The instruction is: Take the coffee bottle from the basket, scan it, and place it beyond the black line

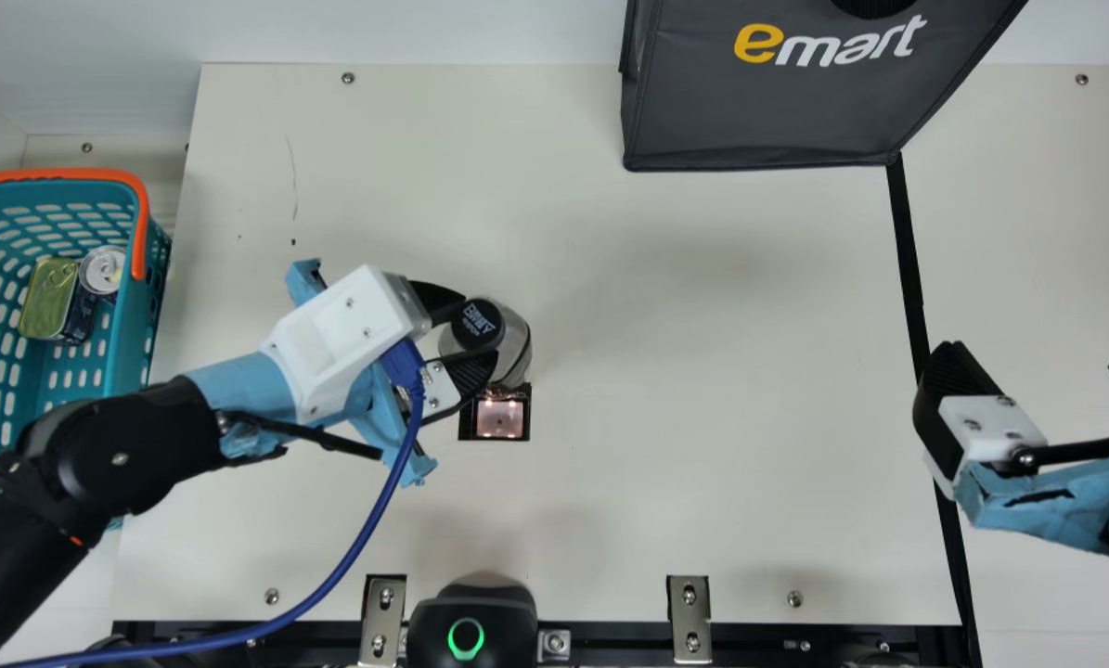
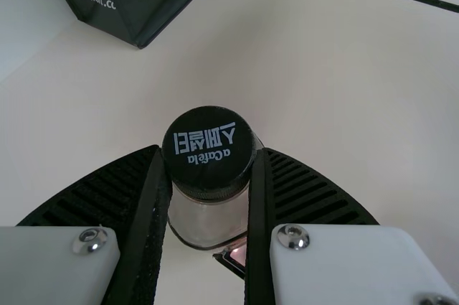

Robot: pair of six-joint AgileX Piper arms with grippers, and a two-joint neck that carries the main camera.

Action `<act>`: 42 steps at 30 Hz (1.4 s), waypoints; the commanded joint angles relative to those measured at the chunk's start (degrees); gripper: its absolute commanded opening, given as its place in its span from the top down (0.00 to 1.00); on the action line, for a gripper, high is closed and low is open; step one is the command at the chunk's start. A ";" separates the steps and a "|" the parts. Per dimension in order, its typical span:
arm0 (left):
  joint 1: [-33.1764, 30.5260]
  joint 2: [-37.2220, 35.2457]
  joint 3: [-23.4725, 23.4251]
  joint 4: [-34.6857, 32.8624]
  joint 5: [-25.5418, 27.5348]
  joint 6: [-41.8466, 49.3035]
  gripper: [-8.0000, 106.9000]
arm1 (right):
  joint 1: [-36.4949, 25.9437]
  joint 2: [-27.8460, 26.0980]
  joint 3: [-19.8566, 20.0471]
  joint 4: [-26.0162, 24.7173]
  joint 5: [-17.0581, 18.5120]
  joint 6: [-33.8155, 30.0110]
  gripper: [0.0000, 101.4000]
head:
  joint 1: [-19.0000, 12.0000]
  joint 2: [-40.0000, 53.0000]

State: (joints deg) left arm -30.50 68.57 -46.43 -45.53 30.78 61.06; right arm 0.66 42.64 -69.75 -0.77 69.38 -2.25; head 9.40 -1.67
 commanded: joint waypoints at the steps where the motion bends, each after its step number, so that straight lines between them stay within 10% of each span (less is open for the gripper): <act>1: -0.07 -0.13 0.08 0.27 0.09 -0.27 0.84 | 0.00 0.00 0.00 0.00 0.00 0.00 0.10 | -1.48 0.09; 36: 0.53 0.90 2.33 -1.26 -2.23 0.02 0.84 | 0.00 0.00 0.00 0.00 0.00 0.00 0.10 | -1.48 0.09; 42: 0.07 0.79 2.42 -1.31 -2.77 -0.52 0.69 | 0.00 0.00 0.00 0.00 0.00 0.00 0.10 | -1.48 0.09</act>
State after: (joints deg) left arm -30.35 69.38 -44.04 -46.86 28.08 60.63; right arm 0.66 42.64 -69.75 -0.77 69.38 -2.25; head 9.49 -1.67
